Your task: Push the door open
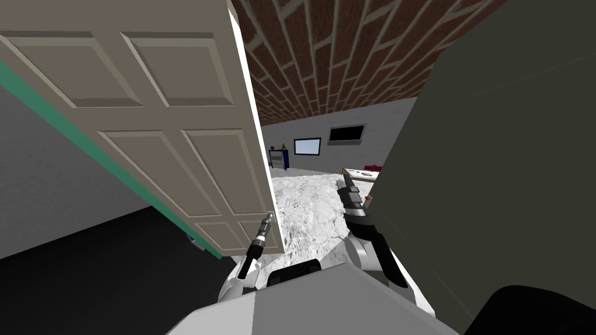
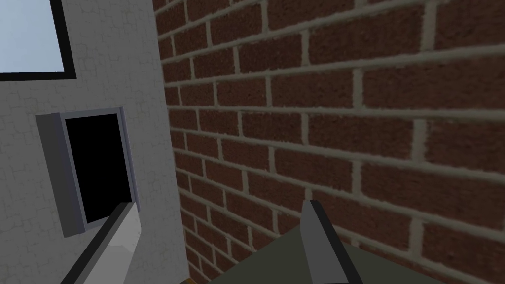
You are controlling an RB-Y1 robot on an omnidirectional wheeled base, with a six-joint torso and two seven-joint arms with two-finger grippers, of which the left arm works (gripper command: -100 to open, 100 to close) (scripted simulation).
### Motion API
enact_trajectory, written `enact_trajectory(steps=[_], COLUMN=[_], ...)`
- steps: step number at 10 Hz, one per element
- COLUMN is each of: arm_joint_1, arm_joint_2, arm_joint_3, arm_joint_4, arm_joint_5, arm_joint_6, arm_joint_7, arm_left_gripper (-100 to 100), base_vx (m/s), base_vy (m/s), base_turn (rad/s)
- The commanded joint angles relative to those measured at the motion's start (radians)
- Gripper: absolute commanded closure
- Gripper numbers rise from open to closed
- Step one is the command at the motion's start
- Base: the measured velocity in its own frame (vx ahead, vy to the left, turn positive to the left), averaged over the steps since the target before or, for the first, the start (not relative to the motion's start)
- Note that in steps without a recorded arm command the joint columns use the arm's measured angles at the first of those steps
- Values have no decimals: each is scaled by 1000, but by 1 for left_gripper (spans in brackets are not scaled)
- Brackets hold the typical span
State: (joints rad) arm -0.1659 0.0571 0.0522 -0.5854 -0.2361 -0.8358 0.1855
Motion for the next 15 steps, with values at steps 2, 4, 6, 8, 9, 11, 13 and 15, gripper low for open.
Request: enact_trajectory(steps=[2, 4, 6, 8, 9, 11, 13, 15], arm_joint_1=[-6, -6, -6, -6, -6, 9, 8, 8], arm_joint_2=[19, 22, 22, 30, 33, 25, 19, 10], arm_joint_3=[28, 38, 38, 62, 72, 58, 56, 55], arm_joint_4=[-6, -6, -6, -6, -5, -25, -31, -35], arm_joint_5=[18, 25, 25, 42, 49, 42, 45, 47], arm_joint_6=[0, 1, 1, 4, 6, 19, 23, 26], arm_joint_7=[-12, -16, -16, -26, -31, -20, -13, -8], arm_left_gripper=[100, 100, 100, 100, 100, -100, -100, -100], base_vx=[179, 161, 31, 146, 174, -157, -251, -259], base_vy=[-66, -41, -24, -55, -93, -53, -35, -71], base_turn=[35, 27, 2, 88, 79, 47, 43, 43])
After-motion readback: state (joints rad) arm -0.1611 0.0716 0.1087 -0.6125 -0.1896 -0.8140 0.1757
